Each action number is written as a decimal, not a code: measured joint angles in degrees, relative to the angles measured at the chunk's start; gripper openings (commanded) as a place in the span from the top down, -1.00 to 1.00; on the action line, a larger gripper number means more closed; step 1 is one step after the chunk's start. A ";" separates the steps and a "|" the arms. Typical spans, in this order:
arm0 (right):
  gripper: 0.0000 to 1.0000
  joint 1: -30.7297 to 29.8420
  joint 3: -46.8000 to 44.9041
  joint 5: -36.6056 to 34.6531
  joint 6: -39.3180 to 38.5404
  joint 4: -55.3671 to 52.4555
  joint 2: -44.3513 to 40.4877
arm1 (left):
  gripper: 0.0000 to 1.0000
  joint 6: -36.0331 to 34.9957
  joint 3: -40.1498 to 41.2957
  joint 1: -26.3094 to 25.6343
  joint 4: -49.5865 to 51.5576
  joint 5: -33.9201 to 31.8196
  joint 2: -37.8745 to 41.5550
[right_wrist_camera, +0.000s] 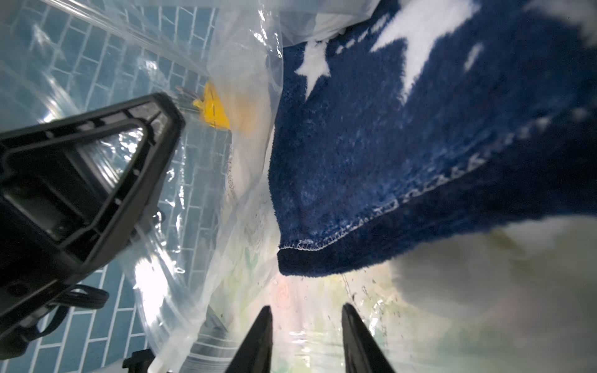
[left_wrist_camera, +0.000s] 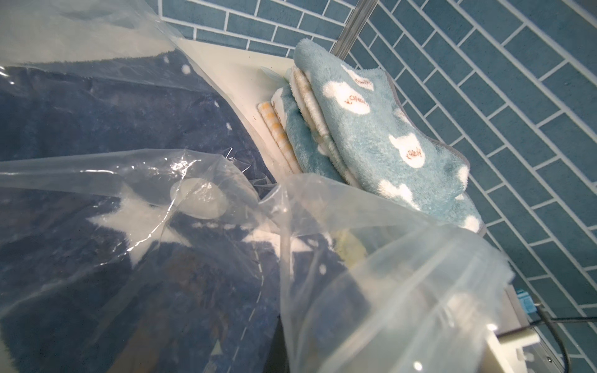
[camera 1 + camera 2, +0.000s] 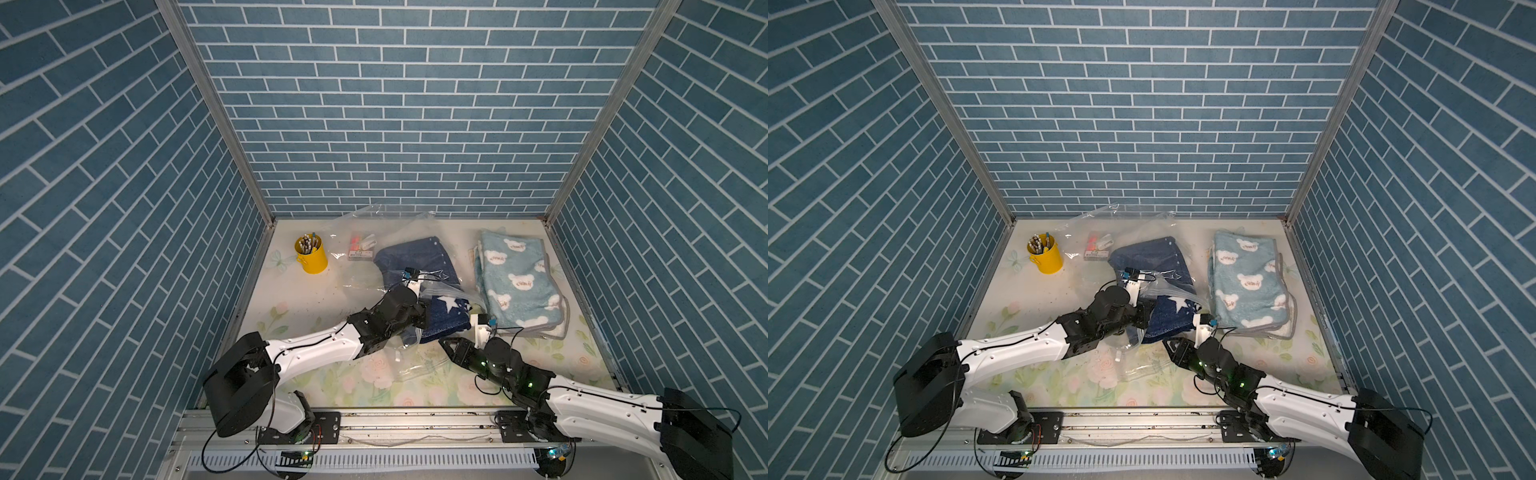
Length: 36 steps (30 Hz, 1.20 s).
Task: Take the blanket out of the vacuum bag
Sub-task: Take out the blanket from the vacuum bag.
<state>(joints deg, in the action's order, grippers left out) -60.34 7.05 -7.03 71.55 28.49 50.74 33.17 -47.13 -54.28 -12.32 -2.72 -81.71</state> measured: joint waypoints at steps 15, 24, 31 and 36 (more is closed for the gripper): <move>-0.09 -1.18 -2.34 -8.11 8.68 11.63 4.52 | 1.00 -2.19 -0.31 0.00 0.02 0.94 0.00; -0.11 -1.18 -2.32 -7.72 11.04 17.68 13.35 | 1.00 -2.23 -0.31 0.00 0.00 1.25 0.00; -0.08 -1.16 -1.81 -7.72 11.21 22.80 19.06 | 1.00 -2.34 -0.31 0.00 -0.02 1.55 0.00; 0.09 -0.44 -0.37 -7.13 11.30 25.31 22.82 | 1.00 -2.34 -0.26 0.00 -0.22 1.60 0.00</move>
<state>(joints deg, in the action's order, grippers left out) -60.77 6.68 -14.15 82.85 53.80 73.56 30.83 -47.40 -54.28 -12.53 -1.13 -81.71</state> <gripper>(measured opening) 0.490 0.054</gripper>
